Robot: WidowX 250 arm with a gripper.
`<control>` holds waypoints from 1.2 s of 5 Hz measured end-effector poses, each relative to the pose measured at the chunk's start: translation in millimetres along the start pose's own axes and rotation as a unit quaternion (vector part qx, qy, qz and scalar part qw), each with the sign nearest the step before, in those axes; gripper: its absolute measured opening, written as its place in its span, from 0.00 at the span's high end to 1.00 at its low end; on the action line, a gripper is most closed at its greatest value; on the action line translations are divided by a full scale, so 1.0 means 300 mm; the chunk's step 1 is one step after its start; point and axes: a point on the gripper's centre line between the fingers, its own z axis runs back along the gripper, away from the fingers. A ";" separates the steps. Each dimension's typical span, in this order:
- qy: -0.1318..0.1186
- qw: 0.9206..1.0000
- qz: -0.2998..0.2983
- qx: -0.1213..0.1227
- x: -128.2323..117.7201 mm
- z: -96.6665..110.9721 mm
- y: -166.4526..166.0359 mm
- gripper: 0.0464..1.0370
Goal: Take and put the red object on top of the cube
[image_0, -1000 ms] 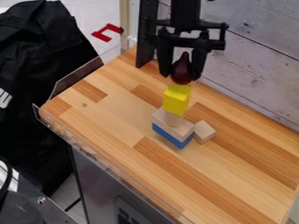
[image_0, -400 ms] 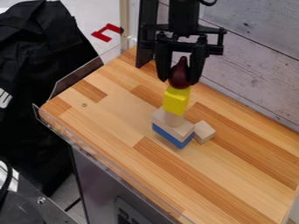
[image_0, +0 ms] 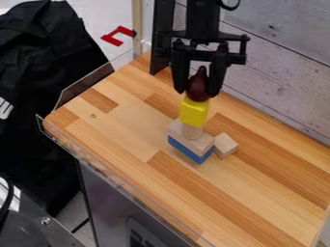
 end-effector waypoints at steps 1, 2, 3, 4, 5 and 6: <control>0.010 1.000 0.006 0.002 -0.014 -0.018 0.006 0.48; 0.025 1.000 0.006 0.006 -0.018 -0.033 0.010 0.41; 0.034 0.999 0.005 0.013 -0.016 -0.042 0.014 0.11; 0.032 0.999 0.007 0.012 -0.014 -0.042 0.013 0.04; 0.032 0.999 0.008 0.010 -0.013 -0.042 0.012 0.04; -0.010 1.000 -0.001 -0.003 -0.003 0.046 -0.011 0.04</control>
